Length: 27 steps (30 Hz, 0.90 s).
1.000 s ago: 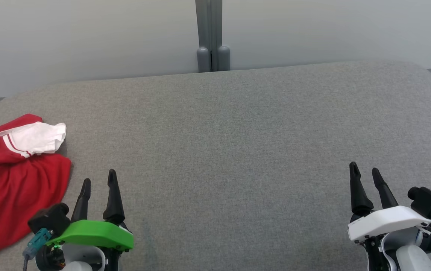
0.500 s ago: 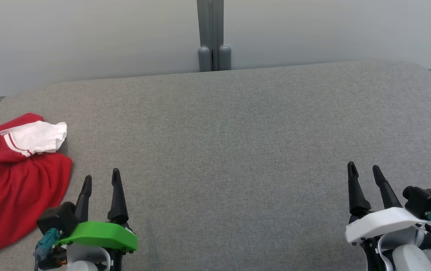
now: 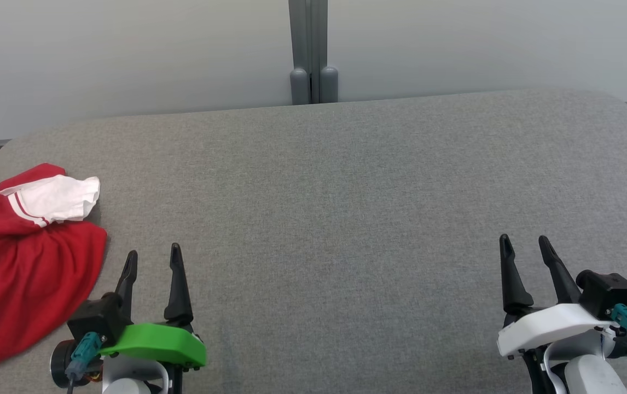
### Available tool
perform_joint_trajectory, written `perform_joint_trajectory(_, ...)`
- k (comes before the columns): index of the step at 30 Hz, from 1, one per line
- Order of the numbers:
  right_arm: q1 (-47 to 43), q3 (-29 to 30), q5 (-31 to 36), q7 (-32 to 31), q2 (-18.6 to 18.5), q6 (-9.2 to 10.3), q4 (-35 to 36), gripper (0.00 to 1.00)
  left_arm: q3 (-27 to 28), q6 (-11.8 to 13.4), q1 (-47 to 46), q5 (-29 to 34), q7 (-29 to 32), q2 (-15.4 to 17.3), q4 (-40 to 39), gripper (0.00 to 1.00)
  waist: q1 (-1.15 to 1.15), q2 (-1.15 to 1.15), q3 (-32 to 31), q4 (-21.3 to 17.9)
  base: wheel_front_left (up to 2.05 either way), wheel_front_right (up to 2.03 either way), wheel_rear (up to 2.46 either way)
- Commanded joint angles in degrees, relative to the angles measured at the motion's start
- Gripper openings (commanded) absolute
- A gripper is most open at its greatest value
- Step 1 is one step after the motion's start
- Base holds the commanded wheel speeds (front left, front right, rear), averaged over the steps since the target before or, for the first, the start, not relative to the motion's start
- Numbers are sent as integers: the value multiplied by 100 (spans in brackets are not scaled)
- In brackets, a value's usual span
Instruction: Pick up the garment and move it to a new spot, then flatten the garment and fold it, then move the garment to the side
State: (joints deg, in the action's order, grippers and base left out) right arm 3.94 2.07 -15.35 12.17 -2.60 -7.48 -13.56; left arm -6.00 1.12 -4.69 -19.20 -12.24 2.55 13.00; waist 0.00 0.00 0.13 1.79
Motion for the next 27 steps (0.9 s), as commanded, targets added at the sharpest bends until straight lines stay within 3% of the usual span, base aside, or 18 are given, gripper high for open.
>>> perform_joint_trajectory(1,60,-15,140,57,-34,-2,38,100,-22,40,37,135,-46,44,-27,100,0,0,0,4,0,0,0)
perform_joint_trajectory(27,43,-60,1080,311,-41,-1,98,100,-171,150,68,785,-301,51,23,100,0,0,-22,161,0,0,0)
